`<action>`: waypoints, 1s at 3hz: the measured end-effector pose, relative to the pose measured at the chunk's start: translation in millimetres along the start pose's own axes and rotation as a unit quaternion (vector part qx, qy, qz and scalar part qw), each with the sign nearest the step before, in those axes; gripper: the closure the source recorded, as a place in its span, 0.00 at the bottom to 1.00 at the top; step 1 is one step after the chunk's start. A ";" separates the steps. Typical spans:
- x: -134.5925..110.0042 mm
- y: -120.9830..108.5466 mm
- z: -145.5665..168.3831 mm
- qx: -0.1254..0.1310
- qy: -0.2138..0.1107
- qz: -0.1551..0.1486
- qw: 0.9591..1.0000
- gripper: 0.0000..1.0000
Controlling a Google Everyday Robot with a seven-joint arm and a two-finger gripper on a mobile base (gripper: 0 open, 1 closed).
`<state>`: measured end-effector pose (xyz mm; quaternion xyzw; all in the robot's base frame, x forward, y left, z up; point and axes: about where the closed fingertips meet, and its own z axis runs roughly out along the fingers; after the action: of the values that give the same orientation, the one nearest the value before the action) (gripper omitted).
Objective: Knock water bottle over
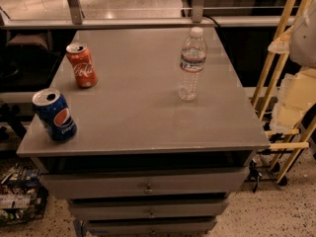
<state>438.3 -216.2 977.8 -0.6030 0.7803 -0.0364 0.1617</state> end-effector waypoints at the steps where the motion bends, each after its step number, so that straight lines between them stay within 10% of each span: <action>1: 0.0 0.0 0.0 0.000 0.000 0.000 1.000 0.00; 2: -6.0 -15.1 10.1 0.005 -0.048 0.012 0.999 0.00; 3: -31.6 -61.0 38.2 0.010 -0.165 0.028 0.986 0.00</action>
Offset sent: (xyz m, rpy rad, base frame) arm 0.0871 0.0082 -0.0149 0.4557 -0.1309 -0.0054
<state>513.3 -197.3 963.7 -0.5772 0.7589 0.0605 0.2953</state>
